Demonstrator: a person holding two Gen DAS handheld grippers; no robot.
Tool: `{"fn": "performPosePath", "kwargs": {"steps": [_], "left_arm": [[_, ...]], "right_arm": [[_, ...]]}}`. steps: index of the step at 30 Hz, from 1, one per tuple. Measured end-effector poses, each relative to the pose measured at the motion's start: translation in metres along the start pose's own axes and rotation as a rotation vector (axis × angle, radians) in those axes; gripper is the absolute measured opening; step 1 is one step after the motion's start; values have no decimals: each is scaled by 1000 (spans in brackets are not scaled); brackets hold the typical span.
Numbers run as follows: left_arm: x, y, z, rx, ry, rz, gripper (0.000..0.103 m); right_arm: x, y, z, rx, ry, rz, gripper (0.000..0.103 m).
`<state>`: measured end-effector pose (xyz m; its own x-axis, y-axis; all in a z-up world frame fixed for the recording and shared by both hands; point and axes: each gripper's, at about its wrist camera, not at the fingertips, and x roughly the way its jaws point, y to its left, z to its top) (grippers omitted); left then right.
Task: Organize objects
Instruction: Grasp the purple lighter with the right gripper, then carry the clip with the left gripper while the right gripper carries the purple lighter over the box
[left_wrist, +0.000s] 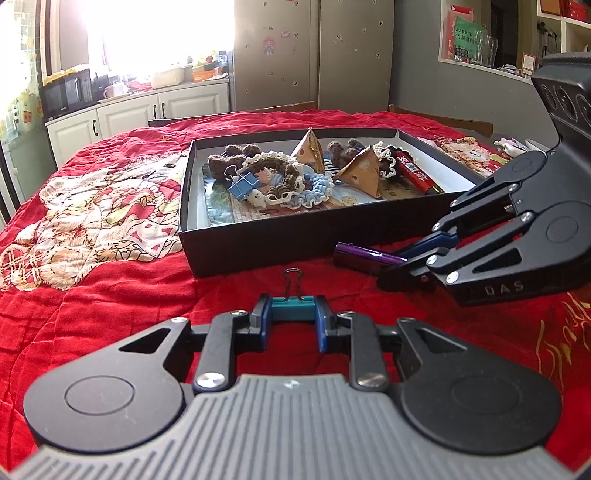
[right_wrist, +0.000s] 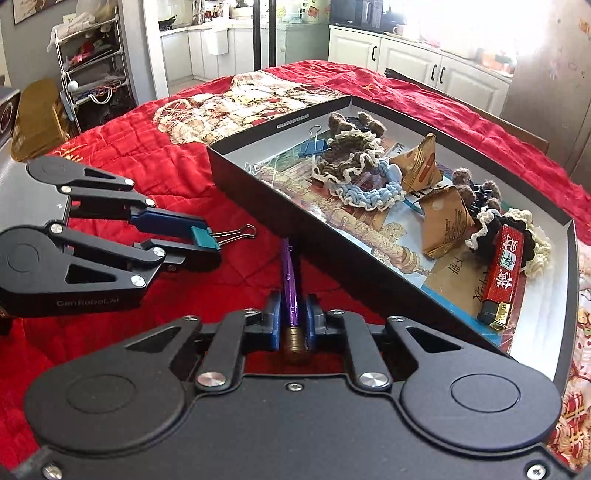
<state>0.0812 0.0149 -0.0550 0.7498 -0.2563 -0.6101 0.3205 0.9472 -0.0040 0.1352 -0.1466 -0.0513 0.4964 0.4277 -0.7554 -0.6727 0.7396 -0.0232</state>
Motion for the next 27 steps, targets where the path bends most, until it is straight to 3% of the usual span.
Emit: {"fn": "performPosePath", "kwargs": {"steps": [15, 23, 27], "left_arm": [[-14, -3, 8, -2, -21, -20, 27], [-32, -6, 30, -5, -93, -54, 27], [-28, -7, 51, -4, -135, -43, 27]], "right_arm": [[-19, 9, -13, 3, -30, 15, 12], [-57, -4, -16, 76, -151, 67, 12], [-66, -19, -8, 131, -213, 21, 12]]}}
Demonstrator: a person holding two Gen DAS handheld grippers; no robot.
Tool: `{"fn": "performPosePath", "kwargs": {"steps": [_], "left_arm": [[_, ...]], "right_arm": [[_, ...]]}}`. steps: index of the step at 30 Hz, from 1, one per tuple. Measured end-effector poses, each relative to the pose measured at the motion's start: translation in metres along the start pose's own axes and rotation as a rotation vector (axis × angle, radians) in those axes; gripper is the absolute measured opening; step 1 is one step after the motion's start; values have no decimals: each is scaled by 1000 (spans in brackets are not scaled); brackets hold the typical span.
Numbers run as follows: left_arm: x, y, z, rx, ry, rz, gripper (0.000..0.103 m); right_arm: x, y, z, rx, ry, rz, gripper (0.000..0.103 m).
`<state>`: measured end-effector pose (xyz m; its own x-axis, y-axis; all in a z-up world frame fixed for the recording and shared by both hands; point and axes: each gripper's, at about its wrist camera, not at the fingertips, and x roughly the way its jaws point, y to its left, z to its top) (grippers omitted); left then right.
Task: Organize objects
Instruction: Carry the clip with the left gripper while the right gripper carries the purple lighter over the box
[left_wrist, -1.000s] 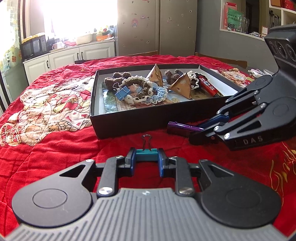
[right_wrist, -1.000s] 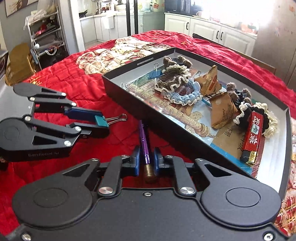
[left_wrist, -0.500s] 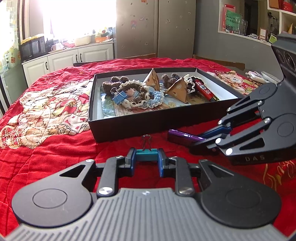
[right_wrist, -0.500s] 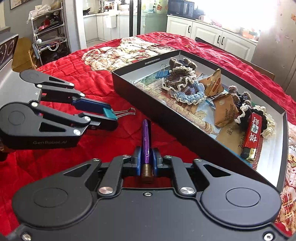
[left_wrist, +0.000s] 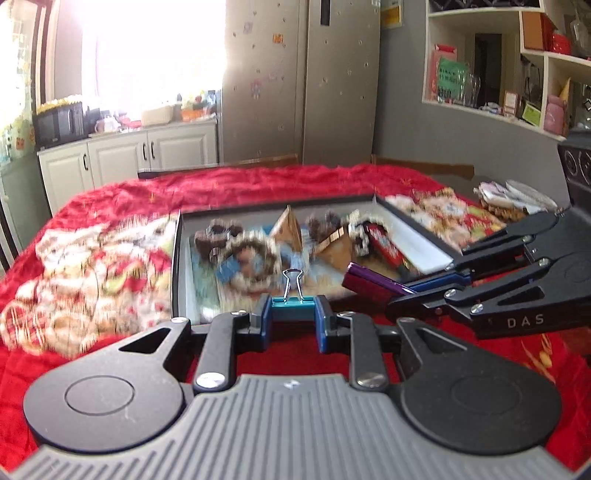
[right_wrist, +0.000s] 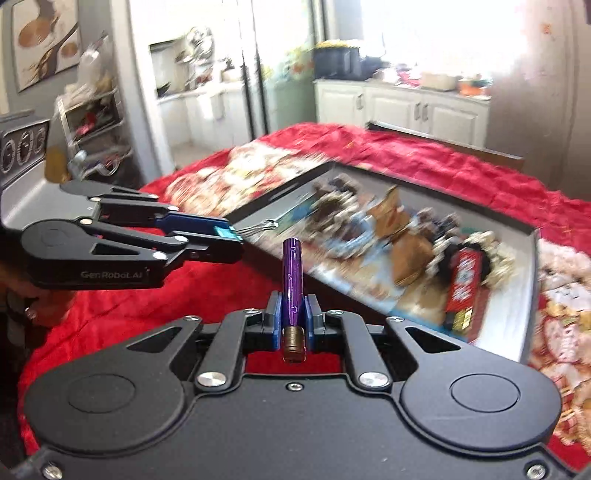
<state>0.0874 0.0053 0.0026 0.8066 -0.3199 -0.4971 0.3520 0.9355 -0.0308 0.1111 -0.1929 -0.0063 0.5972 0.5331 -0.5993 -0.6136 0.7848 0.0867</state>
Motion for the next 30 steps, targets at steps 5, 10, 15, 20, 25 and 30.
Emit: {"fn": "performPosePath", "kwargs": {"steps": [5, 10, 15, 20, 25, 30], "left_arm": [[24, 7, 19, -31, -6, 17, 27], [50, 16, 29, -54, -8, 53, 27], [70, 19, 33, -38, -5, 86, 27], [85, 21, 34, -37, 3, 103, 27], [95, 21, 34, -23, 7, 118, 27], [105, 20, 33, -19, 20, 125, 27]], "right_arm": [[11, -16, 9, 67, -23, -74, 12], [33, -28, 19, 131, -41, -136, 12], [58, -36, 27, 171, -42, -174, 12], [76, -40, 28, 195, -47, -192, 12], [85, -44, 27, 212, -51, -211, 12], [93, -49, 25, 225, -49, -219, 12]]}}
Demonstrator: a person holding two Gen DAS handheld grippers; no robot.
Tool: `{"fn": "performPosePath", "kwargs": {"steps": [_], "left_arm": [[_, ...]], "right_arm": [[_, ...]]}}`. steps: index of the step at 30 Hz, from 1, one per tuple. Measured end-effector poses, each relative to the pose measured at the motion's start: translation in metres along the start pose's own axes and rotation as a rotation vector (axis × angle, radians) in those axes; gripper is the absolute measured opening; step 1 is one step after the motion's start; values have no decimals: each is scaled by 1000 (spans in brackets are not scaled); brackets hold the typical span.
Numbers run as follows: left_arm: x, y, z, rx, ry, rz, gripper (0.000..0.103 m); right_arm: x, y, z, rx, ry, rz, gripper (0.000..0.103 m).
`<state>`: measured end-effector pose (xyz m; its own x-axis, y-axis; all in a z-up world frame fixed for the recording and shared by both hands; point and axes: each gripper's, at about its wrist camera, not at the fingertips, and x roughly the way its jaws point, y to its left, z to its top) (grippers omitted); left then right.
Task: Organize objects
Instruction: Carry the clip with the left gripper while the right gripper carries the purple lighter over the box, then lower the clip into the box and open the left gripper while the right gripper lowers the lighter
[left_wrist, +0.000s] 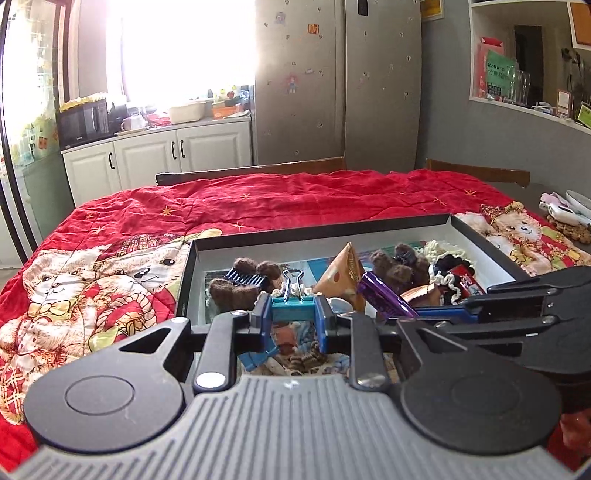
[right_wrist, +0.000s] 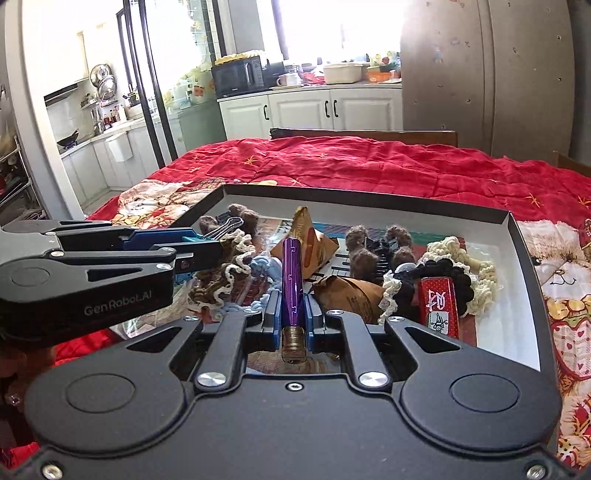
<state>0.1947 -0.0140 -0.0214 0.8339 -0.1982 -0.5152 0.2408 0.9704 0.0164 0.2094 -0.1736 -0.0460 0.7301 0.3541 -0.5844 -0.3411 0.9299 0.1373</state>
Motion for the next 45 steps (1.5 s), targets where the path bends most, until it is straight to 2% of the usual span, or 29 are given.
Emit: {"fn": "performPosePath", "kwargs": {"steps": [14, 18, 22, 29, 30, 32, 35, 45], "left_arm": [[13, -8, -2, 33, 32, 2, 28], [14, -9, -3, 35, 40, -1, 34], [14, -11, -4, 43, 50, -5, 34], [14, -12, -4, 41, 45, -5, 49], [13, -12, -3, 38, 42, -6, 51], [11, -10, -2, 28, 38, -12, 56], [3, -9, 0, 19, 20, -22, 64], [-26, -13, 7, 41, -30, -17, 76]], "right_arm": [[10, 4, -4, -39, 34, -17, 13], [11, 6, -5, -54, 40, -17, 13], [13, 7, -5, -65, 46, -19, 13], [13, 8, -5, -80, 41, -18, 16], [12, 8, -5, -83, 35, -18, 17], [9, 9, -5, -87, 25, -12, 27], [2, 10, -4, -90, 8, -1, 36], [-28, 17, -2, -126, -25, 0, 44]]}}
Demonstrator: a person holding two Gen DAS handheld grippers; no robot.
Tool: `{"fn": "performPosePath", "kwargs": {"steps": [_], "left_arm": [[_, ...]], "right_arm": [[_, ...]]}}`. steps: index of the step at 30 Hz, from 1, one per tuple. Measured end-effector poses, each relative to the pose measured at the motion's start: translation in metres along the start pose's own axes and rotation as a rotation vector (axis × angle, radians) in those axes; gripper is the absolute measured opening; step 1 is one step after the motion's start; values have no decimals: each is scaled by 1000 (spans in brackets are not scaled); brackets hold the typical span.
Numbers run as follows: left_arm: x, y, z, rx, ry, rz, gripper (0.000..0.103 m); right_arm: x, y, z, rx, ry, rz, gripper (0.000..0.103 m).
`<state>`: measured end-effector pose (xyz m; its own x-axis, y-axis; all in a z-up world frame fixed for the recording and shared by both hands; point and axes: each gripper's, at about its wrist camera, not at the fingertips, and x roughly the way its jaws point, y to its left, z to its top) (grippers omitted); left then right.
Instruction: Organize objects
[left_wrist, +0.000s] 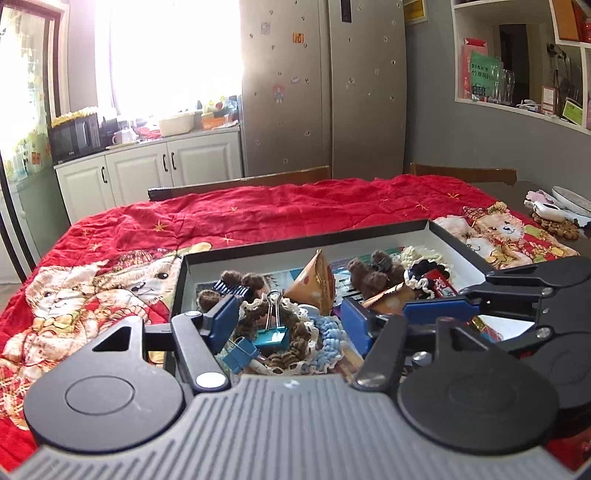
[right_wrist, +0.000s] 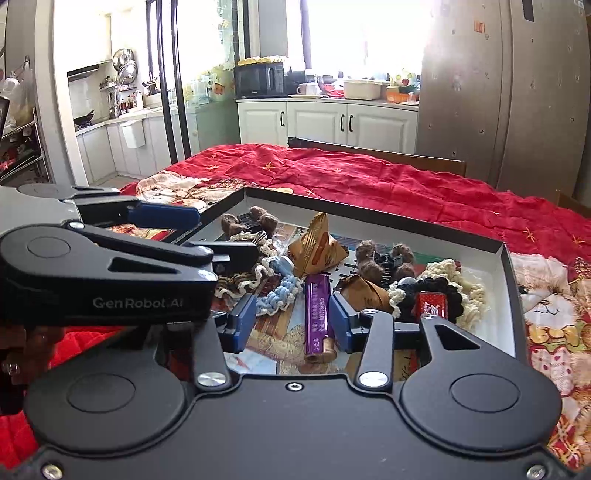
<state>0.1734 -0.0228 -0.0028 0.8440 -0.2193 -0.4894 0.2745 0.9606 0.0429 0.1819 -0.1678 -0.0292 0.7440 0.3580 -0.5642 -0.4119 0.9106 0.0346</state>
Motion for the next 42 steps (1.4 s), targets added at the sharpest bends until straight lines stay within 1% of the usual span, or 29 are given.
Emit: {"fn": "performPosePath", "kwargs": {"steps": [3, 7, 13, 15, 19, 22, 25, 33, 38, 42], "left_arm": [[-9, 0, 2, -6, -13, 5, 78], [-20, 0, 4, -5, -25, 12, 79], [-33, 4, 4, -7, -26, 34, 80], [-39, 5, 2, -12, -26, 34, 82], [-52, 5, -1, 1, -31, 46, 82], [-64, 4, -6, 1, -34, 42, 85], [-76, 3, -10, 2, -37, 38, 86], [-110, -1, -21, -9, -42, 21, 90], [-126, 0, -30, -36, -33, 23, 90], [-138, 0, -38, -56, -22, 22, 94]], "right_arm": [[-10, 0, 0, -3, -8, -5, 45], [-23, 0, -1, -5, -20, -12, 45], [-43, -2, -3, -7, -37, -31, 46], [-49, -4, -4, -1, -39, -36, 46], [-65, -6, -7, 10, -56, -42, 46], [-79, -4, -10, 10, -66, -50, 47], [-93, -2, -13, 13, -72, -59, 50], [-125, 9, -22, 20, -78, -100, 51], [-147, 15, -27, 21, -83, -121, 56], [-164, 21, -34, 18, -82, -148, 60]]}}
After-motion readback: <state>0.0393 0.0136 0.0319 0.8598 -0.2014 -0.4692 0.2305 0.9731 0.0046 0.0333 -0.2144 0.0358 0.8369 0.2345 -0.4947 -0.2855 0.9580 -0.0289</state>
